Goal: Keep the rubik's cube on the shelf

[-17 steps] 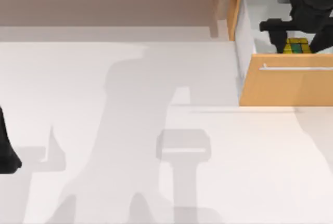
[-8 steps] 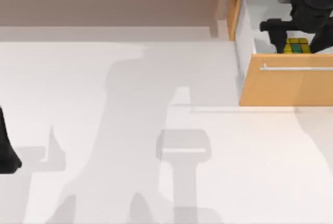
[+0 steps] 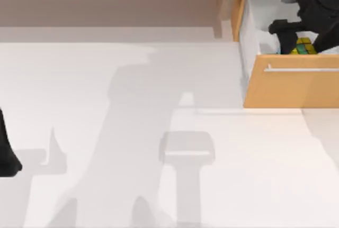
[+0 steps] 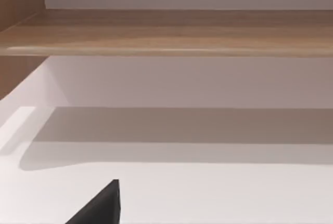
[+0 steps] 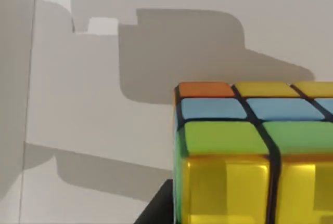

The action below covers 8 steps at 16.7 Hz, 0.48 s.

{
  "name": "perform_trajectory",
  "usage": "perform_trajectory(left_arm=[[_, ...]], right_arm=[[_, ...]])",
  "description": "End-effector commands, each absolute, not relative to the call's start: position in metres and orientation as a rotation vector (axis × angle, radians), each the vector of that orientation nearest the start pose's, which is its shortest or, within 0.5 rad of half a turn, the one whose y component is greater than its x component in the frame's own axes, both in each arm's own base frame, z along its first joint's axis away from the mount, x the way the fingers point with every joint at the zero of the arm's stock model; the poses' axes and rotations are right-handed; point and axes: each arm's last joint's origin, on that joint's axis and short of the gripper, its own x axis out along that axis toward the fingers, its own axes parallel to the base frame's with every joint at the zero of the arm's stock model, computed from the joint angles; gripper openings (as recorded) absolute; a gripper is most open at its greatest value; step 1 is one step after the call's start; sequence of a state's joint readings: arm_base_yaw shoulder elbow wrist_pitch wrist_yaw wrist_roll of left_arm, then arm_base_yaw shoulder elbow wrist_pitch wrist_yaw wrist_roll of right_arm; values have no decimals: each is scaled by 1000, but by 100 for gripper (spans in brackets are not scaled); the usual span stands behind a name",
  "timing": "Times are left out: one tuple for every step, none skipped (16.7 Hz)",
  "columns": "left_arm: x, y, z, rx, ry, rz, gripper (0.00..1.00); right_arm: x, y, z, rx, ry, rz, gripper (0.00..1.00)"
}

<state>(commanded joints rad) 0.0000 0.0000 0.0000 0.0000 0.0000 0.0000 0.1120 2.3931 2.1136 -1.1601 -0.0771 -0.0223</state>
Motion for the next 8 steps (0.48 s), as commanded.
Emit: perform_trajectory(left_arm=[[106, -1, 160, 0, 0, 0, 100], [106, -1, 160, 0, 0, 0, 100], [106, -1, 160, 0, 0, 0, 100], [106, -1, 160, 0, 0, 0, 100], [106, -1, 160, 0, 0, 0, 100], [106, -1, 160, 0, 0, 0, 100], [106, -1, 160, 0, 0, 0, 100], [106, -1, 160, 0, 0, 0, 100]], right_arm=[[479, 62, 175, -60, 1429, 219, 0], [478, 61, 177, -71, 1420, 245, 0], [477, 61, 180, -80, 1415, 263, 0], [477, 62, 182, -85, 1413, 271, 0], [477, 62, 184, -86, 1414, 271, 0], [478, 63, 185, -82, 1419, 260, 0], [478, 64, 187, -74, 1426, 241, 0], [480, 64, 189, -61, 1436, 212, 0]])
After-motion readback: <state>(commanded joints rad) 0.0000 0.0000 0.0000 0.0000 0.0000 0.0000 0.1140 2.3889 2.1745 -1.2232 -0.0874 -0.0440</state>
